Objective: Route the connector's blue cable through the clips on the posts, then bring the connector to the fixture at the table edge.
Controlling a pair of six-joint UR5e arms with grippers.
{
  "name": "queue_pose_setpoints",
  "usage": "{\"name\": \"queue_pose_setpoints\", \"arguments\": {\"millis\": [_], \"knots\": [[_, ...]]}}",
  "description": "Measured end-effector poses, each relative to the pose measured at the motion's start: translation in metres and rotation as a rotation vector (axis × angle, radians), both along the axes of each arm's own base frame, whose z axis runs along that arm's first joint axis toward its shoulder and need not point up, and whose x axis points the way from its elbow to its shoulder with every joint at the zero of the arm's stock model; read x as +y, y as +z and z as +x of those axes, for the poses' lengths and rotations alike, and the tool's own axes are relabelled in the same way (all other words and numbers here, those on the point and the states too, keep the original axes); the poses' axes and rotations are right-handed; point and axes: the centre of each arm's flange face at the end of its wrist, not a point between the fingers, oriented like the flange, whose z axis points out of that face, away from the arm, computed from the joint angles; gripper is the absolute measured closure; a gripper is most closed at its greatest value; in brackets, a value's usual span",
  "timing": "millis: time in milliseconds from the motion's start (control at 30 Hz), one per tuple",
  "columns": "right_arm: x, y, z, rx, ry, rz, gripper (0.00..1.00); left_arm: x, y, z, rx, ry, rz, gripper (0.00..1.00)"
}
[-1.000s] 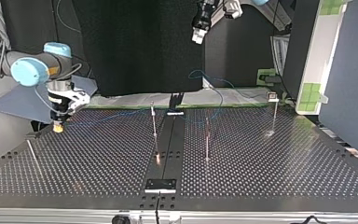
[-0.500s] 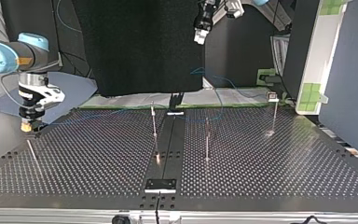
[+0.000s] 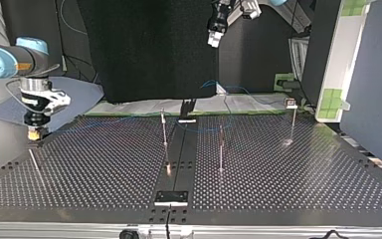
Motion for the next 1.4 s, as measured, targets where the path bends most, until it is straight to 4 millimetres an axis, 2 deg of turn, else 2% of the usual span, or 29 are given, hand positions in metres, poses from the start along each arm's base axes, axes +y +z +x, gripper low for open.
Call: {"name": "queue_pose_setpoints", "arguments": {"millis": [100,333,700,1000,1167,1400], "knots": [[-0.001,-0.009,-0.002,0.026,0.018,0.020,1.00,0.000,0.000,0.000,0.002,0.001,0.010,0.00],[0.002,-0.017,-0.003,0.084,0.067,0.055,1.00,0.002,-0.001,-0.001,0.004,0.010,0.022,0.00],[-0.003,-0.015,-0.018,0.168,0.089,0.038,1.00,0.004,-0.002,-0.001,0.013,0.016,0.045,0.00],[-0.017,-0.007,-0.039,0.183,0.069,0.018,1.00,0.005,-0.003,-0.001,0.019,0.017,0.068,0.00],[-0.029,-0.018,-0.047,0.183,0.061,0.027,1.00,0.004,-0.003,0.000,0.019,0.018,0.069,0.00],[-0.040,-0.032,-0.047,0.174,0.084,0.037,1.00,0.004,-0.003,0.000,0.019,0.017,0.071,0.00]]}}
